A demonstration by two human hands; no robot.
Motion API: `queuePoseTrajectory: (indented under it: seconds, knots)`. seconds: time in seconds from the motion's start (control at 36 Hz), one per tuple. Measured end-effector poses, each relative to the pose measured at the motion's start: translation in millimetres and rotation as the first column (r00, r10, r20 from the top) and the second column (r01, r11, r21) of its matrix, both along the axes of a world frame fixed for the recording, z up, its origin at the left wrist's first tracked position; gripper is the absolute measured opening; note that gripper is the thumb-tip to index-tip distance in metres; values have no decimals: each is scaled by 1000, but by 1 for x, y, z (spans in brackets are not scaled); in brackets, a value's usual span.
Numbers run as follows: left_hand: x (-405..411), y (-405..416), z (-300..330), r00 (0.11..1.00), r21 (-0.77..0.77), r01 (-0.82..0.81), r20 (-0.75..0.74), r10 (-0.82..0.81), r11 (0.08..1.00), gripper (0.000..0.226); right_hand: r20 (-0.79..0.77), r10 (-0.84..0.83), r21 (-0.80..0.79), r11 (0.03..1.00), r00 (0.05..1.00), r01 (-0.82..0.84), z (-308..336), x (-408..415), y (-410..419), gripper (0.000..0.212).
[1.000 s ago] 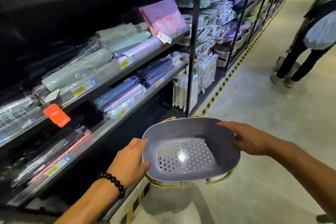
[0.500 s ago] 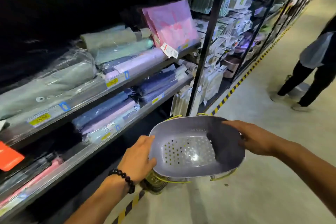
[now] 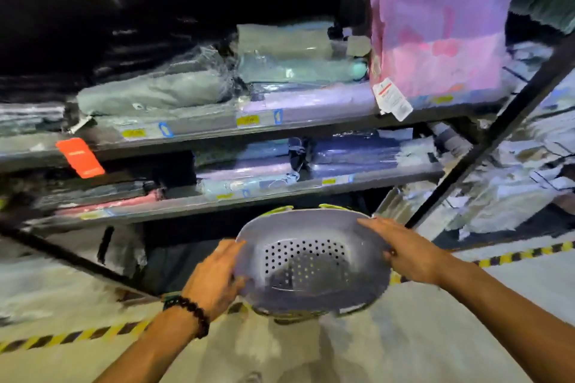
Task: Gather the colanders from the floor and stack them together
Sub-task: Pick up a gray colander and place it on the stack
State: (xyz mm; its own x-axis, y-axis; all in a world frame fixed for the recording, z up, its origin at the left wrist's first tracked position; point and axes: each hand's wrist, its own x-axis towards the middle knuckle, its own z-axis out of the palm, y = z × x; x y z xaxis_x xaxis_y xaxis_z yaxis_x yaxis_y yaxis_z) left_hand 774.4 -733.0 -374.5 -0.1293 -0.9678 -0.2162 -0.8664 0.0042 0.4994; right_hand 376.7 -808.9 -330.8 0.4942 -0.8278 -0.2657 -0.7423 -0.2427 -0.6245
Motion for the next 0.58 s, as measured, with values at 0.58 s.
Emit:
queuePoseTrajectory:
  seconds: [0.58]
  knots:
    - [-14,32,-118,955,99,-297,52,293,950,71,-34,161,123,980,986,-156,-154,18,-57,60]
